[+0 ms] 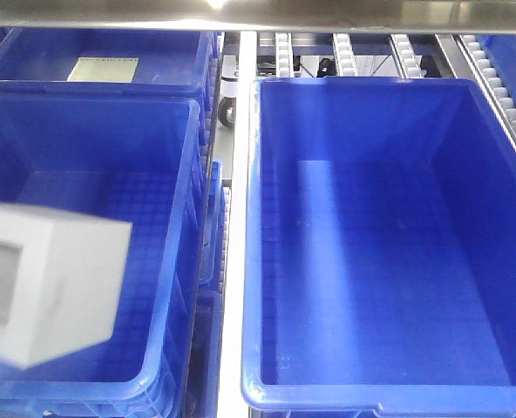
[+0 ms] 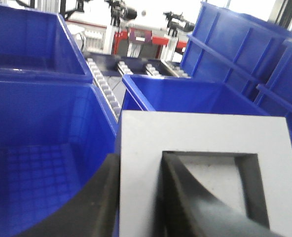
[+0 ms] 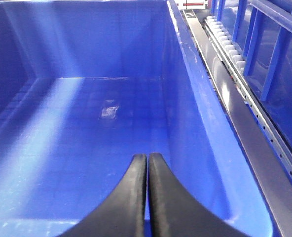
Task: Sort gray base to blue bin
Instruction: 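Swing the left arm over the farther blue bin and lower block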
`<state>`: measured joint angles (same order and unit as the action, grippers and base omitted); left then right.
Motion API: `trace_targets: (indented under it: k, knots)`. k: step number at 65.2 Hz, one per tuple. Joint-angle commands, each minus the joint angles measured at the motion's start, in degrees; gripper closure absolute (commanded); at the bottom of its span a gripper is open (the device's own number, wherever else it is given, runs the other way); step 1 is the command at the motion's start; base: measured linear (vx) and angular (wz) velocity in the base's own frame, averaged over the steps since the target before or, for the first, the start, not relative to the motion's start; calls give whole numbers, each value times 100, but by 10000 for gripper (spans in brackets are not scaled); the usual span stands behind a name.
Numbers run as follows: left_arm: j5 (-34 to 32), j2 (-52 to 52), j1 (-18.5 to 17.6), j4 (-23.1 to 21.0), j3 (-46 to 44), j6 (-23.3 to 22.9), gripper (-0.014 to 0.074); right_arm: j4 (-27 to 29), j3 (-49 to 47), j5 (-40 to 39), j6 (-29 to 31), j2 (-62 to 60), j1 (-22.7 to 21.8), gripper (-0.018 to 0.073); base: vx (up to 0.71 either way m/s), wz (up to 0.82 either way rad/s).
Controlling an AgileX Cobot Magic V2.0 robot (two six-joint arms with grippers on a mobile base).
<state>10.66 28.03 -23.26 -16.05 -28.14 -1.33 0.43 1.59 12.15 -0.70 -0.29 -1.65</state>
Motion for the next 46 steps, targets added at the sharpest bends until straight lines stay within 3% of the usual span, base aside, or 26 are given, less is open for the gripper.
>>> trace_targets:
  k: [1,16,30,46]
  knots:
    - [-475,483,-196,-105,-502,73,603,-43,12,-355,70,103,-13,564,0,0]
    - [-596,1972,-1281,-105,-1208,213,603,-43,12,-355,70,103,-13,564,0,0]
    - [-1175,3486,-2372,-100,-1935,248,603,-43,12,-355,70,103,-13,564,0,0]
    - [-1150,5243,-2956,-100,-3344,248,603,-43,12,-355,70,103,-13,564,0,0]
